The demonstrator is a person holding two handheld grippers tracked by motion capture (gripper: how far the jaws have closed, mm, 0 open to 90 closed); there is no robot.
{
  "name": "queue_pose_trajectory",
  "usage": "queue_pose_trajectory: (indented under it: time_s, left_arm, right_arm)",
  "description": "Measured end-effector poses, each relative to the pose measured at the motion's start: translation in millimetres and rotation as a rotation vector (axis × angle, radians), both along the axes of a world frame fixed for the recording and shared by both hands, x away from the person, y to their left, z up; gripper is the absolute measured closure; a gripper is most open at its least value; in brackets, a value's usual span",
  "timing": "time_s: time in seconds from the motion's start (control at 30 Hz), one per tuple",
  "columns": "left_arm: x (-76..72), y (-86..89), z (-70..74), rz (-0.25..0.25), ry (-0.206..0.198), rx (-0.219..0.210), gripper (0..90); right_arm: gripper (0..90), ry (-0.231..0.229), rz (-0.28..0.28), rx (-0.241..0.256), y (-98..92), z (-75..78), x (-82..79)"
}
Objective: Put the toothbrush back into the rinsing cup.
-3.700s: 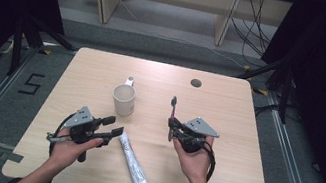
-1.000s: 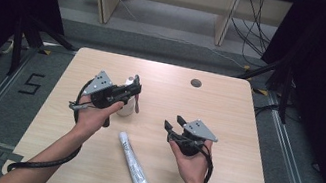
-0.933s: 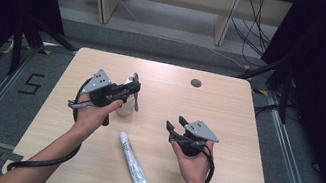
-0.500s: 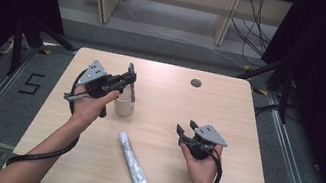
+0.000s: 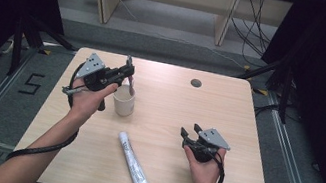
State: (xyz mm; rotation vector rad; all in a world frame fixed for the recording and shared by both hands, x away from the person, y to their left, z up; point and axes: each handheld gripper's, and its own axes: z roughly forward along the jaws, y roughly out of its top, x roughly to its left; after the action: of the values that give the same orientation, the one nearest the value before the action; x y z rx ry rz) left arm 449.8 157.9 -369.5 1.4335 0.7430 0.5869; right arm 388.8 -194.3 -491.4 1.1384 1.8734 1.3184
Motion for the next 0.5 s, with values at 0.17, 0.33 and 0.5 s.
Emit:
queue_pose_trajectory:
  time_s: [0.17,0.33,0.5]
  left_arm:
    - [2.7,0.8,1.6,0.003,-0.007,0.001,83.2]
    - [5.3,1.8,3.5,0.007,-0.012,0.006,83.2]
    - [9.3,2.4,5.1,0.018,-0.016,0.004,83.2]
  right_arm:
    - [45.8,0.004,-0.006,-0.008,-1.5,-2.3,-0.1]
    - [45.5,0.033,-0.021,0.009,-2.1,-3.5,-1.5]
    - [45.3,0.015,-0.013,-0.01,-4.7,-5.9,-0.1]
